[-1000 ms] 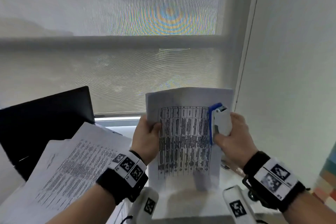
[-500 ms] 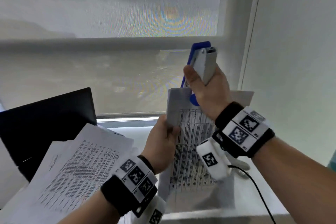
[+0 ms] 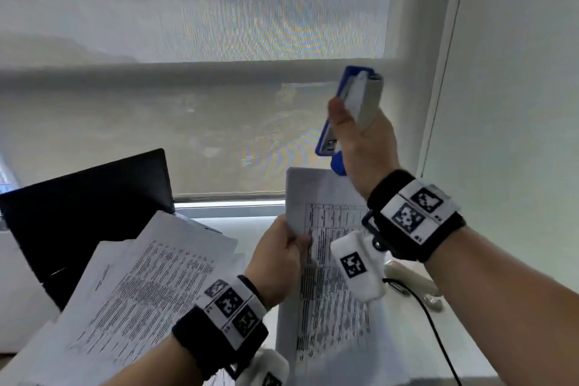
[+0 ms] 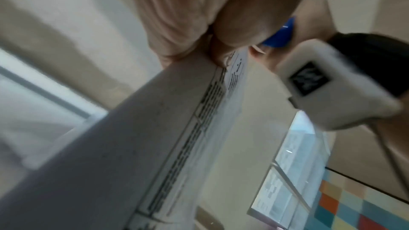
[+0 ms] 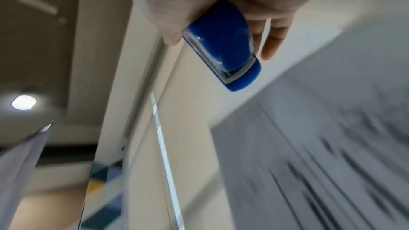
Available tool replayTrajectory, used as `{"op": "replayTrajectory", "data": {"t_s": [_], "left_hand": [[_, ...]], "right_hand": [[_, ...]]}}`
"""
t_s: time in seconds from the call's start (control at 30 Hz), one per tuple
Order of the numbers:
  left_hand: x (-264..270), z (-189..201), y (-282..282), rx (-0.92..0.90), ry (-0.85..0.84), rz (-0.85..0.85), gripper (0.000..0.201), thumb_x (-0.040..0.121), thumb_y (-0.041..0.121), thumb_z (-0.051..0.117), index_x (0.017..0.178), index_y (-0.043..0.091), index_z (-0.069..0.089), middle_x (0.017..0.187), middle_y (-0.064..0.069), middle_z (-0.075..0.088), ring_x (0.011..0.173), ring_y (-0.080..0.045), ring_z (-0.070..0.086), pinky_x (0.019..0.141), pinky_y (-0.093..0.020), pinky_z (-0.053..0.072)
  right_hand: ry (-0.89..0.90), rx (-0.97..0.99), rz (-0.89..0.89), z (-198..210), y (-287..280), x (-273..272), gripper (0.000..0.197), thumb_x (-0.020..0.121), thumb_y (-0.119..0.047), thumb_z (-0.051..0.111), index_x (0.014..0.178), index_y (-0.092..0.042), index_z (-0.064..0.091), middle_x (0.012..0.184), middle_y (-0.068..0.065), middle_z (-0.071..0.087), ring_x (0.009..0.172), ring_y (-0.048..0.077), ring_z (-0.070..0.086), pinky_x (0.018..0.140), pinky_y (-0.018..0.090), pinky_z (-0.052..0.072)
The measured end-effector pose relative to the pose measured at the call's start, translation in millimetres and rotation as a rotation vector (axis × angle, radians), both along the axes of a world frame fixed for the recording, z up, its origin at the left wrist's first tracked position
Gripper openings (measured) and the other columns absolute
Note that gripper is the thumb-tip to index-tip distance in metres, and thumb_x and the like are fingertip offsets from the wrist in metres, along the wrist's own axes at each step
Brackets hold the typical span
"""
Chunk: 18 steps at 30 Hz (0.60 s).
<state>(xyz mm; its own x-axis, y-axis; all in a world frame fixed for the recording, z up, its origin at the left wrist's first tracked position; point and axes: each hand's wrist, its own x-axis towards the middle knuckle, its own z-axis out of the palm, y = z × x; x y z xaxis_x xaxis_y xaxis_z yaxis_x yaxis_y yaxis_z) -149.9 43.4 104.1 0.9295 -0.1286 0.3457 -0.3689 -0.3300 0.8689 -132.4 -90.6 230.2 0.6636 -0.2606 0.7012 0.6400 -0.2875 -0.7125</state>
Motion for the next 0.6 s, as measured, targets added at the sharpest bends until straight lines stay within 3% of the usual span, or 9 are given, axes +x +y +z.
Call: {"op": "replayTrajectory", "data": {"t_s": [0.07, 0.1, 0.2, 0.23, 0.3, 0.4, 0.47, 0.53, 0.6], "left_hand": [[4.9, -1.7, 12.4, -0.045, 0.073, 0.028, 0.012, 0.088, 0.010, 0.059, 0.098, 0.006, 0.064, 0.091, -0.012, 0.072, 0.082, -0.020, 0.068, 0.074, -0.035, 0.056], [10.4, -1.0, 23.2, -0.069, 0.127, 0.047, 0.019, 0.081, 0.017, 0.062, 0.094, 0.005, 0.066, 0.088, -0.016, 0.072, 0.080, -0.027, 0.067, 0.076, -0.045, 0.056], [44.0, 3.9, 80.2, -0.034, 0.231, 0.169, 0.037, 0.065, 0.028, 0.065, 0.086, -0.003, 0.068, 0.083, -0.027, 0.069, 0.071, -0.029, 0.064, 0.075, -0.059, 0.054], [58.0, 7.4, 102.4, 0.064, 0.241, 0.242, 0.040, 0.063, 0.033, 0.068, 0.085, 0.000, 0.068, 0.084, -0.025, 0.071, 0.073, -0.030, 0.066, 0.077, -0.059, 0.056], [80.5, 17.7, 144.2, 0.313, 0.252, 0.360, 0.033, 0.071, 0.039, 0.075, 0.081, 0.008, 0.069, 0.084, -0.015, 0.072, 0.079, -0.031, 0.067, 0.076, -0.046, 0.056], [108.7, 21.9, 193.2, 0.577, 0.306, 0.467, 0.021, 0.089, 0.018, 0.069, 0.087, -0.001, 0.061, 0.086, -0.015, 0.063, 0.078, -0.030, 0.057, 0.067, -0.036, 0.043], [128.2, 11.1, 211.1, 0.735, 0.321, 0.565, 0.021, 0.090, 0.016, 0.064, 0.095, -0.002, 0.057, 0.094, -0.021, 0.063, 0.083, -0.034, 0.058, 0.071, -0.035, 0.042], [145.6, -5.1, 209.0, 0.852, 0.366, 0.634, 0.041, 0.087, 0.019, 0.066, 0.119, 0.000, 0.049, 0.110, -0.024, 0.060, 0.100, -0.039, 0.059, 0.082, -0.037, 0.045], [158.6, -23.5, 190.4, 0.979, 0.374, 0.651, 0.053, 0.085, 0.020, 0.066, 0.132, 0.005, 0.044, 0.121, -0.020, 0.057, 0.111, -0.038, 0.057, 0.092, -0.038, 0.048]], "right_hand": [[0.084, 0.102, -0.010, 2.4, -13.8, 4.4, 0.020, 0.091, -0.036, 0.060, 0.083, -0.019, 0.056, 0.067, -0.006, 0.053, 0.049, 0.000, 0.047, 0.049, 0.013, 0.036], [0.159, 0.120, -0.009, -1.5, -23.4, 7.5, 0.022, 0.092, -0.037, 0.059, 0.085, -0.016, 0.057, 0.067, -0.004, 0.053, 0.049, 0.003, 0.046, 0.045, 0.012, 0.035], [0.400, 0.023, -0.074, -32.3, -60.6, 15.0, 0.028, 0.090, -0.038, 0.061, 0.075, -0.014, 0.056, 0.064, -0.001, 0.052, 0.053, 0.015, 0.048, 0.047, 0.016, 0.038], [0.475, -0.022, -0.092, -46.5, -74.4, 18.0, 0.029, 0.089, -0.036, 0.062, 0.072, -0.014, 0.056, 0.066, 0.003, 0.053, 0.058, 0.019, 0.049, 0.052, 0.020, 0.040], [0.640, -0.138, -0.133, -73.9, -101.6, 24.0, 0.028, 0.089, -0.032, 0.063, 0.070, -0.013, 0.054, 0.070, 0.007, 0.055, 0.061, 0.023, 0.050, 0.056, 0.028, 0.039], [0.860, -0.411, -0.243, -103.1, -137.2, 33.3, 0.025, 0.088, -0.024, 0.061, 0.072, -0.005, 0.059, 0.073, 0.014, 0.061, 0.065, 0.026, 0.054, 0.055, 0.028, 0.038], [0.962, -0.571, -0.263, -116.0, -154.7, 42.5, 0.034, 0.088, -0.025, 0.060, 0.088, 0.009, 0.063, 0.090, 0.028, 0.066, 0.074, 0.030, 0.058, 0.062, 0.031, 0.040], [1.072, -0.722, -0.252, -126.0, -169.3, 52.5, 0.049, 0.085, -0.041, 0.057, 0.086, 0.008, 0.063, 0.091, 0.026, 0.064, 0.085, 0.032, 0.060, 0.068, 0.032, 0.041], [1.194, -0.903, -0.243, -133.3, -176.9, 60.5, 0.055, 0.066, -0.064, 0.047, 0.065, -0.010, 0.050, 0.070, 0.008, 0.052, 0.084, 0.026, 0.055, 0.056, 0.025, 0.036]]}}
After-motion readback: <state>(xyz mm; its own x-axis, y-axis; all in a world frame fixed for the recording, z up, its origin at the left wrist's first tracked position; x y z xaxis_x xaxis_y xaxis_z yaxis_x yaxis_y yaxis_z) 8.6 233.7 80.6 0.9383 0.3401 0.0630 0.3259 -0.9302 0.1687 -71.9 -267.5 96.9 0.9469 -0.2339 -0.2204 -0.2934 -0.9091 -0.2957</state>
